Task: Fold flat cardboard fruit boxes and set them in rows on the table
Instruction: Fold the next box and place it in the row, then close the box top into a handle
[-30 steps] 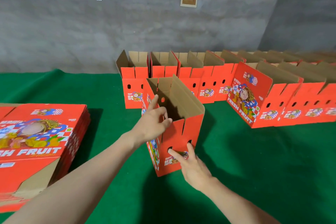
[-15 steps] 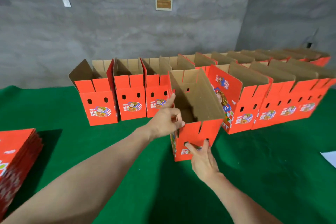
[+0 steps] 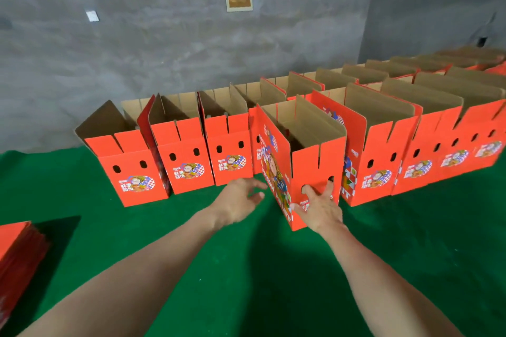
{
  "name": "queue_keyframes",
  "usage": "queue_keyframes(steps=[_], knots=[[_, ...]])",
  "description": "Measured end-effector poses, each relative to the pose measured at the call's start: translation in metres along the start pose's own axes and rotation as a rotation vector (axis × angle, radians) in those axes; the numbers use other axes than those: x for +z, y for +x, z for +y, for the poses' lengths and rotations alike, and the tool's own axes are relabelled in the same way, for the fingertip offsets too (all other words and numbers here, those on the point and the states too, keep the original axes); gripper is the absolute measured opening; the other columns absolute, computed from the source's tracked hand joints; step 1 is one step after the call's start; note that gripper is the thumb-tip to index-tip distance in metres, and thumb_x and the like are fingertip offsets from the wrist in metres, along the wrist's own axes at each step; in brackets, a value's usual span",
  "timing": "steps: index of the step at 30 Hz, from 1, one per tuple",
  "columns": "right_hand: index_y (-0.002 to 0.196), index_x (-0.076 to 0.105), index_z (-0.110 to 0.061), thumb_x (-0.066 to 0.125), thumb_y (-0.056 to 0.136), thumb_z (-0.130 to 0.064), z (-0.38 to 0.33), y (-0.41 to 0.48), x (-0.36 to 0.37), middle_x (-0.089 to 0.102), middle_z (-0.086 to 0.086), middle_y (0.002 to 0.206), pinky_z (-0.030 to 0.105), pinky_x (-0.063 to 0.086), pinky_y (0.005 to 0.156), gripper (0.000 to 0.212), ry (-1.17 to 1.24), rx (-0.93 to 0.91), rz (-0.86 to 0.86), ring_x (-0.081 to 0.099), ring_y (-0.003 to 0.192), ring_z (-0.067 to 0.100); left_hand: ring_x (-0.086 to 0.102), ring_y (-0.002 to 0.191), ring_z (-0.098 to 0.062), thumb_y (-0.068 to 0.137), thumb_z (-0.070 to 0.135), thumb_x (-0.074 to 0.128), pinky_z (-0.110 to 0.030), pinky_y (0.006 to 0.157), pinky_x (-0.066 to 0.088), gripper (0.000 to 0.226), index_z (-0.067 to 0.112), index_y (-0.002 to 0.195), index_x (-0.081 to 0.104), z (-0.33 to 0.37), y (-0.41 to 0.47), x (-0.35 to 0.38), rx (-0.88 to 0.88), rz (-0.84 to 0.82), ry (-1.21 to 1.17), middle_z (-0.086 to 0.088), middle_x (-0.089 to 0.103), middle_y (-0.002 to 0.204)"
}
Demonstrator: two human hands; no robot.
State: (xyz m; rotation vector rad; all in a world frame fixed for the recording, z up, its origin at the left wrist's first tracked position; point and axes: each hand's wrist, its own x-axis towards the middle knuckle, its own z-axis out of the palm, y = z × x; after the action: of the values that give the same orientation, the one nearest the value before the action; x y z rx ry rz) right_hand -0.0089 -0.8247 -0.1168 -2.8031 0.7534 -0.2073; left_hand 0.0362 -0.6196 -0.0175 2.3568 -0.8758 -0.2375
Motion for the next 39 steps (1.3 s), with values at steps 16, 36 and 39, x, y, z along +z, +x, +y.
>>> queue_keyframes(steps=[16,36,39], knots=[[0.128,0.042,-0.021,0.041,0.099,-0.042,0.016,0.007,-0.02,0.0,0.027,0.153,0.047,0.044,0.093,0.036,0.206,0.236,0.063,0.034,0.129,0.046,0.062,0.107,-0.017,0.094,0.016,0.053,-0.014,0.084,0.04,0.028,0.012,0.118,0.065,-0.06,-0.018,-0.019,-0.143,0.09,0.102,-0.003,0.066,0.12],[0.151,0.016,-0.017,0.052,0.087,-0.025,-0.131,-0.03,-0.057,-0.006,0.019,0.159,0.058,-0.007,0.114,0.074,-0.373,-0.113,0.129,-0.01,0.143,0.045,0.064,0.104,-0.016,0.089,0.014,0.056,-0.015,0.082,0.041,0.025,0.01,0.11,0.069,-0.163,-0.167,-0.138,-0.348,0.286,0.174,-0.005,0.069,0.113],[0.148,0.026,-0.012,0.048,0.093,-0.013,-0.197,-0.066,-0.041,0.007,0.016,0.159,0.04,0.0,0.12,0.06,-0.023,-0.375,0.142,0.001,0.147,0.031,0.064,0.106,-0.017,0.09,0.015,0.055,-0.017,0.087,0.043,0.029,0.009,0.115,0.067,-0.196,-0.207,-0.151,-0.4,0.287,0.181,-0.007,0.068,0.117]])
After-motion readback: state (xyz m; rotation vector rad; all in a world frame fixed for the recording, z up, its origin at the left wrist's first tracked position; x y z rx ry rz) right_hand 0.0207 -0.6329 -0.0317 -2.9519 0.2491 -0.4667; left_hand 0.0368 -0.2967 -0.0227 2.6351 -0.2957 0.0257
